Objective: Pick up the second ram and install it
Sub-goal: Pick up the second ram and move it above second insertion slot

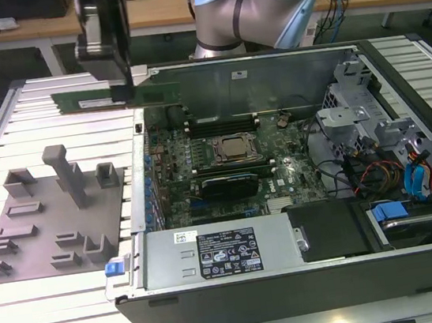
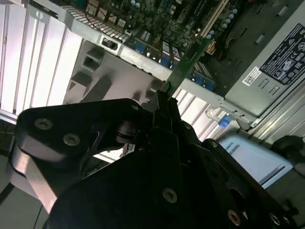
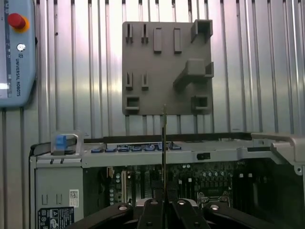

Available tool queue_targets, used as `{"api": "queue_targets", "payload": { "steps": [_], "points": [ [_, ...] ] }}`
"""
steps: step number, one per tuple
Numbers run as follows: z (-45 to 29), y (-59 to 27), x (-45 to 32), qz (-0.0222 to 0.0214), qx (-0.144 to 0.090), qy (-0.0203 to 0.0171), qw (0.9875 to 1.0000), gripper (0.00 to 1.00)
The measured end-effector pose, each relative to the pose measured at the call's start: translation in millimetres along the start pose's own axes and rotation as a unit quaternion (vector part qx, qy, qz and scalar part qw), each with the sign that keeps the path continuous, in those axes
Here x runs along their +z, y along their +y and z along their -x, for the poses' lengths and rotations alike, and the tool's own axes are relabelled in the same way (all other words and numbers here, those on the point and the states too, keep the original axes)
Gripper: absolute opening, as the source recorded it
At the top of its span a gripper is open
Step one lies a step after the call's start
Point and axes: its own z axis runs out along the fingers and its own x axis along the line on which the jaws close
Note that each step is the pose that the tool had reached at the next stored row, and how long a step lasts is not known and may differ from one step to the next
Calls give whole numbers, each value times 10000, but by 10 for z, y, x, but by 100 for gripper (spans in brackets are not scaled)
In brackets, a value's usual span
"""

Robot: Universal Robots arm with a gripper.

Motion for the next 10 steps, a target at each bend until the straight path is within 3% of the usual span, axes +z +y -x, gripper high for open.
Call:
{"api": "queue_targets", "payload": {
  "steps": [1, 3, 8, 10],
  "points": [
    [2, -43, -1, 0, 1, 0, 10000, 11],
    [12, -227, -2, 2, 1, 1, 10000, 11],
    [25, -487, 0, 3, 0, 1, 10000, 11],
    [35, -654, 1, 5, 0, 2, 10000, 11]
  ]
}}
